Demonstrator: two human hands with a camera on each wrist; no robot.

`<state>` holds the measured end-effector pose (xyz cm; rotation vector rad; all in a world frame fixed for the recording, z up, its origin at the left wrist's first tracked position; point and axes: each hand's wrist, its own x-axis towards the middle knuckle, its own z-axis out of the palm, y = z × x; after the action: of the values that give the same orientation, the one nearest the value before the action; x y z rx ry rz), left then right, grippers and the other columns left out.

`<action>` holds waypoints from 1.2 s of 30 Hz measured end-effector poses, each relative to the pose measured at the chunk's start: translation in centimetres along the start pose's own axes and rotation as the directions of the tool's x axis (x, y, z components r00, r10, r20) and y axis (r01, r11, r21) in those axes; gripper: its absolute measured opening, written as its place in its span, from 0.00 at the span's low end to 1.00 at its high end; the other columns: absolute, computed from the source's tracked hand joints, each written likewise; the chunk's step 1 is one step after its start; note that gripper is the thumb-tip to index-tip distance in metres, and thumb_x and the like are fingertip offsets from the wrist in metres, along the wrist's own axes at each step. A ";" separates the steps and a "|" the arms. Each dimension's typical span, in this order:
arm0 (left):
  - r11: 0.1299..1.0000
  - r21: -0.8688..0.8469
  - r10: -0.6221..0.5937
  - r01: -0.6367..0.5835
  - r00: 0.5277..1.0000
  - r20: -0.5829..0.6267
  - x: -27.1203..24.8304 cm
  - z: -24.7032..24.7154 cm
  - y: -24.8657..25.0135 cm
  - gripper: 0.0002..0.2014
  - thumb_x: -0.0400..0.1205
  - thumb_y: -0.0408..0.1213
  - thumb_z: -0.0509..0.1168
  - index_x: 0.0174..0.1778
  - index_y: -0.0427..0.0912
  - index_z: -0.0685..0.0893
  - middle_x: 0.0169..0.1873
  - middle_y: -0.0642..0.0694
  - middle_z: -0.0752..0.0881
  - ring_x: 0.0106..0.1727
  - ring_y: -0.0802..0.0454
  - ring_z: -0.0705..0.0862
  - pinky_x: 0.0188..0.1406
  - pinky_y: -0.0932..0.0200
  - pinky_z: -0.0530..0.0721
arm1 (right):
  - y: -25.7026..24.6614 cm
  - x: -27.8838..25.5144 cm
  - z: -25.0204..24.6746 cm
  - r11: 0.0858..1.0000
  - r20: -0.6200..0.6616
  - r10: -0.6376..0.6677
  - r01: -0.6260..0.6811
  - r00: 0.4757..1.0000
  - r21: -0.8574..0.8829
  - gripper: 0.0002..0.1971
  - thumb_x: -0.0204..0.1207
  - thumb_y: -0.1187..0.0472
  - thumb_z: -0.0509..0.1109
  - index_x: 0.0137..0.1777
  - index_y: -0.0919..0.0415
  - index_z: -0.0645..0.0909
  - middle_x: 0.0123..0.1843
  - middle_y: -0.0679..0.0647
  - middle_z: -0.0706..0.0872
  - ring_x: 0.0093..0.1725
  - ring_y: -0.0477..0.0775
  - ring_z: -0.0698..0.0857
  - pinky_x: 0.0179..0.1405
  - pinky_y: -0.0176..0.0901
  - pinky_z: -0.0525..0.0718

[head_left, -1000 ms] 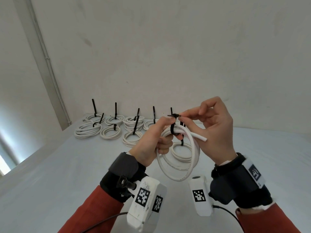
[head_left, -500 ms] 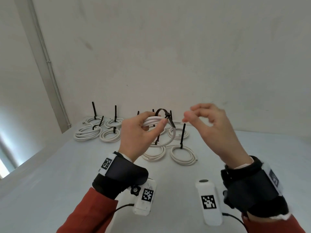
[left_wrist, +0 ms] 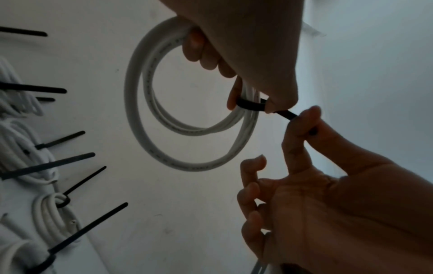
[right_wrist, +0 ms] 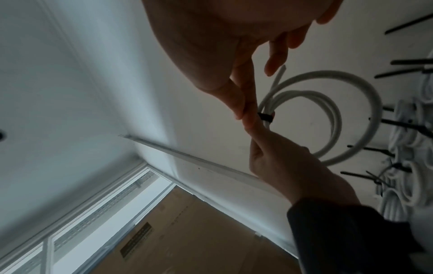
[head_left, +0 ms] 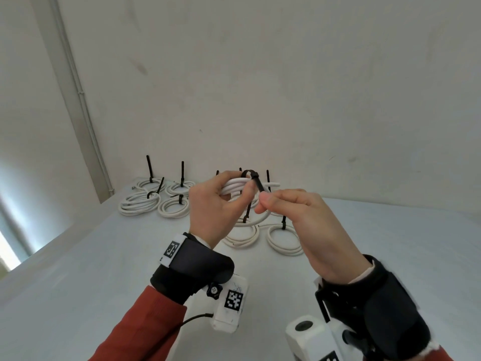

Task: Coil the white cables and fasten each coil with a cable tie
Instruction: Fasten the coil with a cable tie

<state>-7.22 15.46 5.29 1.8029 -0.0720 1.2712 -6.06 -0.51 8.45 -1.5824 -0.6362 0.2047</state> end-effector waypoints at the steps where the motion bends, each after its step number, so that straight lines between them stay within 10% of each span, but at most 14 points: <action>1: 1.000 -0.012 -0.017 0.016 1.000 -0.019 0.1 -0.1 0.0 0.15 0.71 0.54 0.68 0.42 0.46 0.89 0.29 0.48 0.88 0.28 0.48 0.85 0.28 0.53 0.84 | 0.1 -0.1 0.2 1.000 0.018 0.009 -0.009 1.000 0.020 0.12 0.76 0.60 0.71 0.32 0.60 0.87 0.35 0.36 0.89 0.42 0.26 0.83 0.41 0.15 0.72; 5: 0.997 -0.056 -0.064 0.062 0.997 -0.035 0.6 -0.7 0.3 0.04 0.72 0.49 0.69 0.37 0.56 0.87 0.29 0.48 0.87 0.28 0.46 0.82 0.29 0.56 0.80 | 0.2 -0.5 1.2 0.997 0.060 0.028 -0.032 0.998 0.075 0.14 0.77 0.63 0.69 0.30 0.62 0.84 0.31 0.37 0.86 0.36 0.25 0.81 0.32 0.13 0.69; 13: 0.940 -0.175 -0.298 0.293 0.955 0.000 1.0 -0.2 0.7 0.05 0.73 0.36 0.71 0.30 0.43 0.88 0.21 0.58 0.82 0.26 0.63 0.77 0.29 0.71 0.74 | -0.2 -0.7 2.2 1.000 -0.054 0.006 -0.006 0.999 0.008 0.12 0.74 0.53 0.72 0.31 0.53 0.89 0.53 0.49 0.82 0.57 0.37 0.79 0.52 0.20 0.70; 16: 0.839 -0.243 -0.484 0.488 0.871 0.077 1.0 0.3 1.0 0.16 0.78 0.36 0.68 0.23 0.47 0.85 0.13 0.59 0.71 0.17 0.62 0.69 0.21 0.68 0.67 | 0.6 -0.1 1.4 0.980 -0.157 -0.066 0.034 0.985 -0.195 0.11 0.68 0.37 0.70 0.41 0.40 0.88 0.57 0.45 0.75 0.65 0.45 0.73 0.68 0.42 0.70; 20: 0.665 -0.332 -0.656 0.670 0.735 0.170 1.1 0.3 1.1 0.26 0.80 0.40 0.66 0.12 0.52 0.79 0.17 0.53 0.58 0.18 0.57 0.55 0.16 0.63 0.57 | 1.3 0.8 0.6 0.954 -0.258 -0.089 0.008 0.962 -0.300 0.22 0.69 0.45 0.75 0.62 0.43 0.74 0.60 0.41 0.73 0.61 0.44 0.76 0.62 0.42 0.77; 24: 0.592 -0.363 -0.683 0.720 0.687 0.249 1.5 -0.2 1.2 0.25 0.81 0.40 0.65 0.14 0.50 0.80 0.18 0.53 0.56 0.17 0.57 0.53 0.13 0.65 0.54 | 1.9 1.7 -0.1 0.993 -0.158 0.042 -0.058 0.986 -0.099 0.18 0.71 0.55 0.77 0.59 0.58 0.81 0.53 0.53 0.88 0.49 0.51 0.88 0.52 0.50 0.88; 28: 0.492 -0.407 -0.686 0.770 0.631 0.363 1.8 -0.8 0.7 0.11 0.82 0.43 0.63 0.39 0.40 0.83 0.18 0.54 0.55 0.17 0.58 0.52 0.11 0.66 0.52 | 2.1 2.2 -1.0 0.992 -0.117 0.075 -0.062 0.990 0.106 0.15 0.73 0.62 0.74 0.58 0.66 0.82 0.48 0.62 0.91 0.46 0.56 0.89 0.53 0.51 0.88; 36: 0.419 -0.405 -0.603 0.812 0.583 0.544 1.7 -0.9 1.2 0.18 0.84 0.47 0.57 0.33 0.41 0.83 0.18 0.55 0.53 0.17 0.60 0.51 0.11 0.67 0.52 | 1.3 2.2 -2.1 0.906 0.095 0.118 -0.147 0.988 0.397 0.09 0.77 0.66 0.65 0.49 0.70 0.84 0.39 0.61 0.88 0.36 0.56 0.89 0.39 0.43 0.89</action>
<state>-7.69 16.09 7.48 1.1686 0.1012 0.2267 -2.87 -1.16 7.95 -1.2205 -0.4997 0.4652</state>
